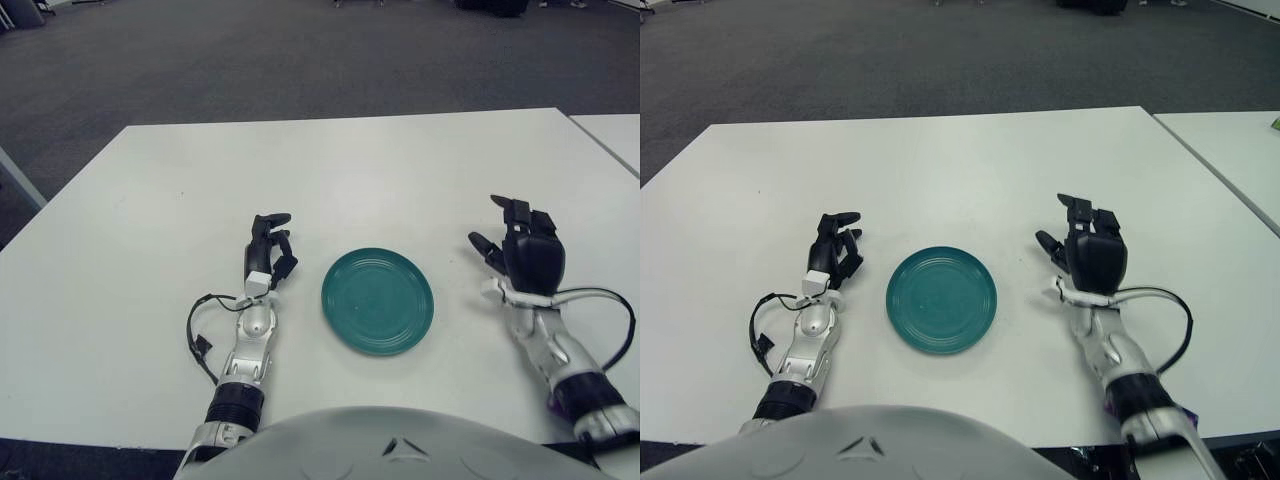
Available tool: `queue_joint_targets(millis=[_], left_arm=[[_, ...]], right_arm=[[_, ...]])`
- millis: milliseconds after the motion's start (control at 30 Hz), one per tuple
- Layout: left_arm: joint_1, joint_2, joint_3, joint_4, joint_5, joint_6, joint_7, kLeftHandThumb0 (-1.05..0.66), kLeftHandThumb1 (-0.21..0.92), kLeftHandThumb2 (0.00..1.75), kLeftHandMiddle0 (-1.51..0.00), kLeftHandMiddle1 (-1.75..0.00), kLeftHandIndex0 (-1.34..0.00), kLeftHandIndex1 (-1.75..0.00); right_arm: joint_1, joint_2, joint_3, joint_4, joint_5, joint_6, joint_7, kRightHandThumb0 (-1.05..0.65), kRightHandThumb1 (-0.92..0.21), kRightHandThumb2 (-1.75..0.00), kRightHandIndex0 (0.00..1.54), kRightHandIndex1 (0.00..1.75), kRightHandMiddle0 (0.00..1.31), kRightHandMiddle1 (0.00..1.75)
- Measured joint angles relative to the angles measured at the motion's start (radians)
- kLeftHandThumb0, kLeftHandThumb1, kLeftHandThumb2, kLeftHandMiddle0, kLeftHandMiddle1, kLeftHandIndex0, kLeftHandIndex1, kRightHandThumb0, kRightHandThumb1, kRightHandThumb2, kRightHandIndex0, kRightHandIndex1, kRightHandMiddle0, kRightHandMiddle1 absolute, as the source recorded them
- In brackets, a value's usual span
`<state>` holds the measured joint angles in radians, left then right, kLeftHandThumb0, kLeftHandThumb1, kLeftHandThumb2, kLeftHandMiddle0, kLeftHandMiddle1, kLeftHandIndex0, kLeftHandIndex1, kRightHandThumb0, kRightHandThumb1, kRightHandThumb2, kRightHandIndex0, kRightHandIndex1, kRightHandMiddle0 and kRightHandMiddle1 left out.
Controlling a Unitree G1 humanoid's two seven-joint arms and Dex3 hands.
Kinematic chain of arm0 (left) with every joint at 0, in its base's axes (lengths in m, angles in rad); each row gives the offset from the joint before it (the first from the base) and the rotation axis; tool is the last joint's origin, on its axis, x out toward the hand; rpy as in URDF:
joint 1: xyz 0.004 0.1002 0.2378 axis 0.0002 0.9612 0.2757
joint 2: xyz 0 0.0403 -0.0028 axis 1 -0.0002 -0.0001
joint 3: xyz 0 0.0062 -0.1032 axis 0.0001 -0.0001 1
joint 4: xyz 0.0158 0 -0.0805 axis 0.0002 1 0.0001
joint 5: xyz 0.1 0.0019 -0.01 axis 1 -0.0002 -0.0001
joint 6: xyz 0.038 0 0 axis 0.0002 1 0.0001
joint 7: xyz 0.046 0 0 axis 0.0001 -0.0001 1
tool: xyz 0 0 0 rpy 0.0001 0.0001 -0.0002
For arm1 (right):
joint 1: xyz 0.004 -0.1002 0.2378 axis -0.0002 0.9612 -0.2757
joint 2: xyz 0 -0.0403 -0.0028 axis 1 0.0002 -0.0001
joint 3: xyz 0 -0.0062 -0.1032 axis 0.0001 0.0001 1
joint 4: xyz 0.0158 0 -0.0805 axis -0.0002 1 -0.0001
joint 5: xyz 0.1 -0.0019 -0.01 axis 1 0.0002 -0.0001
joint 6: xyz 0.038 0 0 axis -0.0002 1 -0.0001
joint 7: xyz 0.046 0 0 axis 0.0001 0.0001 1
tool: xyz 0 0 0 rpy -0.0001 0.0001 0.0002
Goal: Put the gum into the plate.
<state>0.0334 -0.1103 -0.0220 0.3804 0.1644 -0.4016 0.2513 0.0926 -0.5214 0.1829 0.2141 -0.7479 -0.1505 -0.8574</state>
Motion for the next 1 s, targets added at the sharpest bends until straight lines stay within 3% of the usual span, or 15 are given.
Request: queue_joint_targets(millis=[167, 433, 733, 1000], left_arm=[[0.0, 0.0, -0.001, -0.009, 0.006, 0.026, 0.008, -0.62, 0.92, 0.98, -0.26, -1.27, -0.3, -1.28], [-0.004, 0.001, -0.015, -0.039, 0.016, 0.101, 0.014, -0.65, 0.92, 1.0, -0.26, -1.25, -0.3, -1.29], [-0.03, 0.006, -0.008, 0.018, -0.02, 0.042, -0.014, -0.69, 0.92, 0.99, -0.25, -1.19, -0.28, -1.29], [-0.026, 0.013, -0.007, 0.025, -0.032, 0.009, -0.034, -0.71, 0.92, 0.99, -0.29, -1.16, -0.29, -1.27]], right_arm=[[0.106, 0.0, -0.054, -0.194, -0.021, 0.035, 0.052, -0.78, -0.92, -0.56, 0.4, 0.65, 0.0, 1.01], [0.196, 0.0, -0.147, -0.4, -0.057, 0.029, 0.095, -0.76, -0.92, -0.52, 0.37, 0.68, 0.0, 1.01], [0.319, 0.026, -0.212, -0.595, -0.097, 0.021, 0.168, -0.71, -0.92, -0.43, 0.36, 0.75, 0.0, 1.05], [0.362, 0.043, -0.254, -0.684, -0.129, 0.054, 0.296, -0.73, -0.92, -0.44, 0.38, 0.79, 0.0, 1.08]])
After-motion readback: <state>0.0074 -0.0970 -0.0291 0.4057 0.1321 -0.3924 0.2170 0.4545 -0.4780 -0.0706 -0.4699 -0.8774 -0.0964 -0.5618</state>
